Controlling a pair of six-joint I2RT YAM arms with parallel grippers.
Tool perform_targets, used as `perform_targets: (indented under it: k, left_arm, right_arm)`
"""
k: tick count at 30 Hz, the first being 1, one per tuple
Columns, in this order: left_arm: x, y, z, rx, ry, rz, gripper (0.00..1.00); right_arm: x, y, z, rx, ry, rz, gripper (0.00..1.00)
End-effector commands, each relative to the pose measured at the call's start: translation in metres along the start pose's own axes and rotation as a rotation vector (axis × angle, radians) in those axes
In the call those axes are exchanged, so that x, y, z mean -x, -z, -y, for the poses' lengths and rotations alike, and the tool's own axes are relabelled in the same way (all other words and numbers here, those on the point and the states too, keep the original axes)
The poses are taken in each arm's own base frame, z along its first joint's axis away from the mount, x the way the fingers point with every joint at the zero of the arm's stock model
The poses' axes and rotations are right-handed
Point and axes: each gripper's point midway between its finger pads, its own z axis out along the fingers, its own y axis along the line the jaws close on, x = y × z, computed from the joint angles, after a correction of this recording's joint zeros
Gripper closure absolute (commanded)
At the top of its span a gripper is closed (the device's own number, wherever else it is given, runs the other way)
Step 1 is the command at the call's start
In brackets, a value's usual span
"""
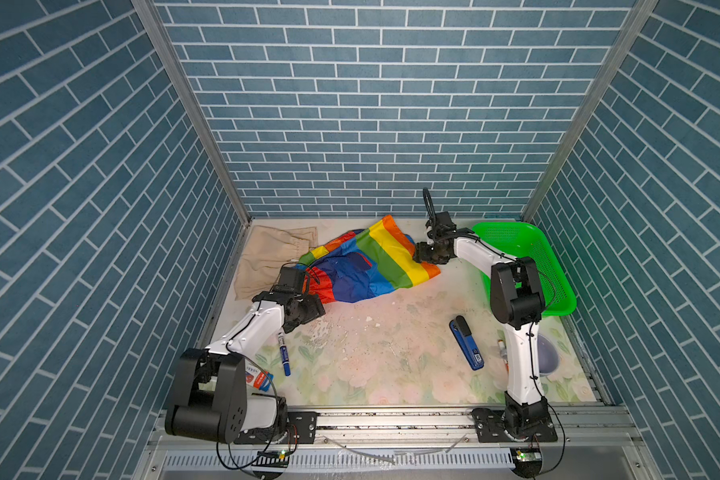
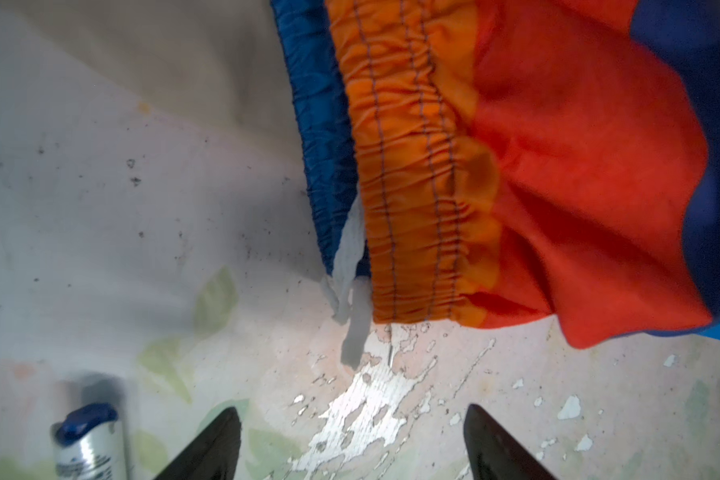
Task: Fold and stack the shorts
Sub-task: 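Grasp the folded edge with the right gripper while the left holds the waistband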
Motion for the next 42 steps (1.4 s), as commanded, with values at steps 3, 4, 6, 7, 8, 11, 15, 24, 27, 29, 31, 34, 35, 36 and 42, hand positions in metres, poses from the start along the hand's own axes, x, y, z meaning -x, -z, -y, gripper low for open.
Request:
perform_targets:
  k: [3,4,6,7,8,11,15,24,27,29,31,34,35,36,42]
  left_arm:
    - [0.008,-0.014,0.012,-0.051,0.009,0.018,0.15]
    - [0.009,-0.018,0.013,-0.054,0.008,0.018,0.16]
    - [0.011,-0.022,0.015,-0.061,0.009,0.02,0.17]
    - [0.013,-0.025,0.016,-0.063,0.008,0.021,0.19]
    - [0.014,-0.027,0.016,-0.062,0.006,0.022,0.21]
    - [0.017,-0.033,0.019,-0.068,0.002,0.018,0.34]
    - [0.02,-0.037,0.023,-0.08,-0.001,0.013,0.69]
    - [0.019,-0.025,0.027,-0.098,-0.034,0.017,1.0]
    - [0.015,-0.017,0.022,-0.078,-0.053,0.017,1.0]
    - [0.013,-0.012,0.016,-0.057,-0.06,0.021,1.0]
    - [0.011,-0.009,0.013,-0.044,-0.059,0.03,1.0]
    - [0.009,-0.007,0.01,-0.036,-0.057,0.035,1.0]
    - [0.009,-0.006,0.009,-0.035,-0.057,0.036,1.0]
    - [0.009,-0.006,0.009,-0.032,-0.057,0.035,1.0]
    - [0.011,-0.007,0.009,-0.032,-0.056,0.043,0.62]
  right_arm:
    - [-0.005,-0.014,-0.002,0.055,-0.085,-0.045,0.34]
    - [-0.007,-0.016,-0.004,0.067,-0.091,-0.051,0.37]
    - [-0.011,-0.017,-0.006,0.086,-0.1,-0.052,0.5]
    - [-0.014,-0.016,-0.006,0.094,-0.103,-0.055,0.63]
    - [-0.017,-0.015,-0.006,0.098,-0.109,-0.053,0.79]
    - [-0.028,-0.005,-0.003,0.098,-0.127,-0.039,1.0]
    - [-0.043,0.02,0.003,0.08,-0.142,-0.004,1.0]
    - [-0.093,0.067,0.031,-0.043,-0.15,0.002,1.0]
    - [-0.092,0.078,0.038,-0.09,-0.13,0.02,0.91]
    - [-0.085,0.08,0.041,-0.12,-0.112,0.02,0.59]
    - [-0.077,0.074,0.041,-0.132,-0.097,0.01,0.47]
    - [-0.062,0.058,0.041,-0.142,-0.086,-0.003,0.4]
    - [-0.057,0.052,0.041,-0.144,-0.083,-0.006,0.4]
    - [-0.053,0.047,0.041,-0.142,-0.082,-0.007,0.39]
    - [-0.025,0.028,0.034,-0.111,-0.074,0.011,0.39]
